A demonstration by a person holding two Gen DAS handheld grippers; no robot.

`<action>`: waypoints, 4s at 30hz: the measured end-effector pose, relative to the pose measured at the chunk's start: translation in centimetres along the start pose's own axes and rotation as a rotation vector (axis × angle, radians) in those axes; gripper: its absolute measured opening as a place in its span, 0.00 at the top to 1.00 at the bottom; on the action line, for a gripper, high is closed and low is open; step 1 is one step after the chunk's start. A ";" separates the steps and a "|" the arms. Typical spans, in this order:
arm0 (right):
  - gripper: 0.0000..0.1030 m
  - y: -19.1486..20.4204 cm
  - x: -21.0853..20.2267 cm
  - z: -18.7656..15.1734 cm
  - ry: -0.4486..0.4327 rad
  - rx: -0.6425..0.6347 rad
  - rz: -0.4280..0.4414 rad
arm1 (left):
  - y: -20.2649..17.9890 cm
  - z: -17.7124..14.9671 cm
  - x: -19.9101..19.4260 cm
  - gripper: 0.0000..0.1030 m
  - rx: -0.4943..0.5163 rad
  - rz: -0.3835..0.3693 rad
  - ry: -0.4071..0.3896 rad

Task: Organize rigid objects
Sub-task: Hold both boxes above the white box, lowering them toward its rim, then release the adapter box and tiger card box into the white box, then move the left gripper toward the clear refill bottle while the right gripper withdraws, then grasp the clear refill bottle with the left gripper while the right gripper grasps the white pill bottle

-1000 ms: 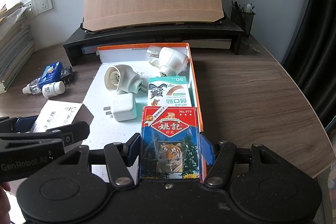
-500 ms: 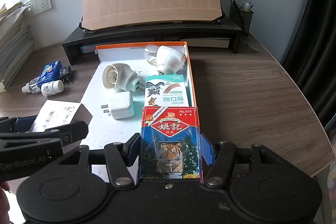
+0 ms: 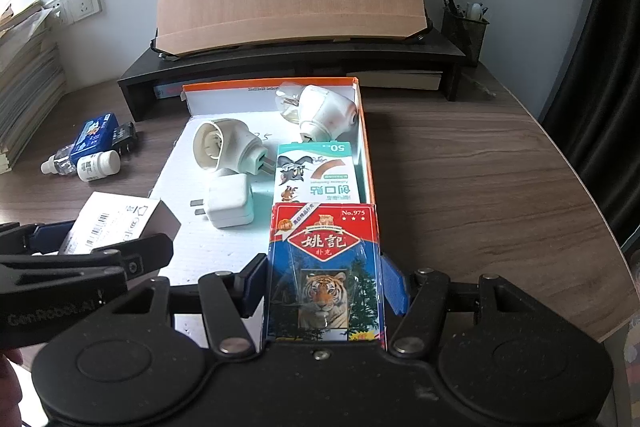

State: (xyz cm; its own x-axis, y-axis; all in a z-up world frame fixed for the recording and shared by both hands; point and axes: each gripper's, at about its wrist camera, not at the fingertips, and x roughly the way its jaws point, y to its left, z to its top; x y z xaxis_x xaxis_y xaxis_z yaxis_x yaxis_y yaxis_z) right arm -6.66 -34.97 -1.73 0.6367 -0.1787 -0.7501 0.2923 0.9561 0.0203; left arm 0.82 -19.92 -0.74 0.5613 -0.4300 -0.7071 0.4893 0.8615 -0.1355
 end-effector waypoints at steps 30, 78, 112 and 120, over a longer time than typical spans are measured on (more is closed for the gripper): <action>0.30 0.1 2.1 0.2 0.049 -0.002 0.034 | 0.4 -1.0 2.0 0.23 0.009 0.049 0.095; 0.20 12.6 1.1 2.0 -0.071 -0.087 0.148 | 20.5 1.4 -1.5 0.04 -0.358 0.388 -0.058; 0.20 13.6 5.0 2.7 0.006 0.017 0.042 | 24.2 4.1 6.8 0.50 -0.094 0.309 -0.108; 0.20 16.0 5.9 3.6 -0.003 -0.032 0.092 | 25.4 3.1 4.4 0.51 -0.132 0.247 -0.124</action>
State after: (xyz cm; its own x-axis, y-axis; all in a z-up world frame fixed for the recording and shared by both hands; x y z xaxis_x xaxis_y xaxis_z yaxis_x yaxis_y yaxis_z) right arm 4.28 -21.58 -3.45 0.6621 -0.0902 -0.7439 0.2095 0.9754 0.0682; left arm 17.83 -0.77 -5.13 0.7337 -0.2260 -0.6407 0.2418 0.9682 -0.0647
